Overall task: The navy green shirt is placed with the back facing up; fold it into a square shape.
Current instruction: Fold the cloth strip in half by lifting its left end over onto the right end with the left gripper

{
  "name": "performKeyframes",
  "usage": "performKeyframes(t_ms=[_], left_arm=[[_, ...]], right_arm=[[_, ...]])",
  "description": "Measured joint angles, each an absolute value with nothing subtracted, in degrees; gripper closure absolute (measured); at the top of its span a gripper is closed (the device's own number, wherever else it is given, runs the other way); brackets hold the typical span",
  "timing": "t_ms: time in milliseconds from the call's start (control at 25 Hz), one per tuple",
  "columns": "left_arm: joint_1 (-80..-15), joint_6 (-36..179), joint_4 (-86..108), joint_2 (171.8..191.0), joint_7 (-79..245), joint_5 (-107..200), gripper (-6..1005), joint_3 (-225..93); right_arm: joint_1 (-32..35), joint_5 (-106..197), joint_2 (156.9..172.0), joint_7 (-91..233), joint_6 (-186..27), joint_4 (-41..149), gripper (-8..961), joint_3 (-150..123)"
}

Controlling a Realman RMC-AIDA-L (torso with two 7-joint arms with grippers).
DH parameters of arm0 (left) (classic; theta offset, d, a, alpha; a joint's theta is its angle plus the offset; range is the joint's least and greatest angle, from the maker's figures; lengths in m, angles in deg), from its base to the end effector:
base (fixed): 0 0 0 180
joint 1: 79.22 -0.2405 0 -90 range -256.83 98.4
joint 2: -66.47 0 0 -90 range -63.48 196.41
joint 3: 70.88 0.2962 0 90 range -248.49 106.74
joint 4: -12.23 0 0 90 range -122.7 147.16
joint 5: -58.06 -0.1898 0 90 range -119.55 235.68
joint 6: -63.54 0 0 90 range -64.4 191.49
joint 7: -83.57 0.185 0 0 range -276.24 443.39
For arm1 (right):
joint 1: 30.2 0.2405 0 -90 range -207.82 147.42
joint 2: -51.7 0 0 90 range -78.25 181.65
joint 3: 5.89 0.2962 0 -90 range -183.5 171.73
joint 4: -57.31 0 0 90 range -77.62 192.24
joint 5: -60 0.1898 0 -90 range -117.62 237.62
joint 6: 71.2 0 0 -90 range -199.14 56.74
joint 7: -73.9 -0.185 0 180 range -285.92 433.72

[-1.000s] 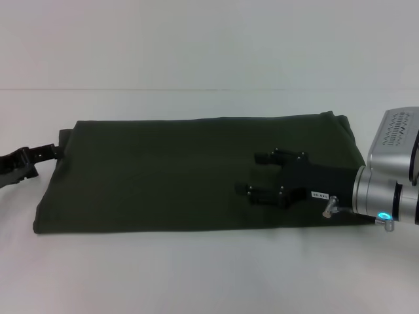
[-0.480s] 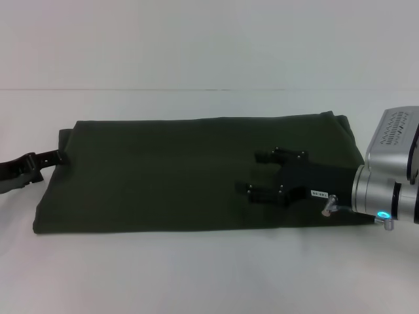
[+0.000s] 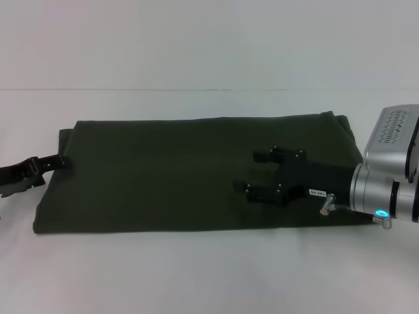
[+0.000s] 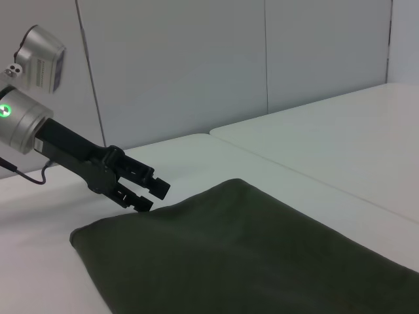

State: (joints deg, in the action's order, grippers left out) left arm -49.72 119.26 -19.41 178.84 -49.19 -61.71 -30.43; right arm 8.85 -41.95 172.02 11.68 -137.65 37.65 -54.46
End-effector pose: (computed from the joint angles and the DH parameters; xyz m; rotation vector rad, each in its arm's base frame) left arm -0.3876 0.4021 0.0008 -1.7398 -1.7440 -0.5300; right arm 0.2432 0.3924 -0.1160 -2.6281 0.4748 0.5960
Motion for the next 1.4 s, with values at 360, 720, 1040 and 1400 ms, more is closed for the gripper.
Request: performKeyframes(t_ms=[360,720,1040,1400], left_arm=[[-49.58,118.68,-19.05,179.08,-48.47,-61.98,132,-30.36],[-49.51,118.26,-18.68,179.41,-48.43,-62.0,131,-30.36],[-49.35,118.53,-18.69,180.05,-47.85,-62.04,132,-30.36],[-48.52,120.73,-18.71,181.18,-48.17,-61.64,135,-30.49]], right_arm=[[8.95,-41.94,172.02,11.68,-137.65,37.86,98,-54.56],[9.0,-41.94,172.02,11.67,-137.81,37.98,98,-54.42],[9.0,-41.54,172.01,11.67,-138.08,38.08,98,-54.57],[8.91,-41.24,172.01,11.68,-138.37,38.16,99,-54.84]])
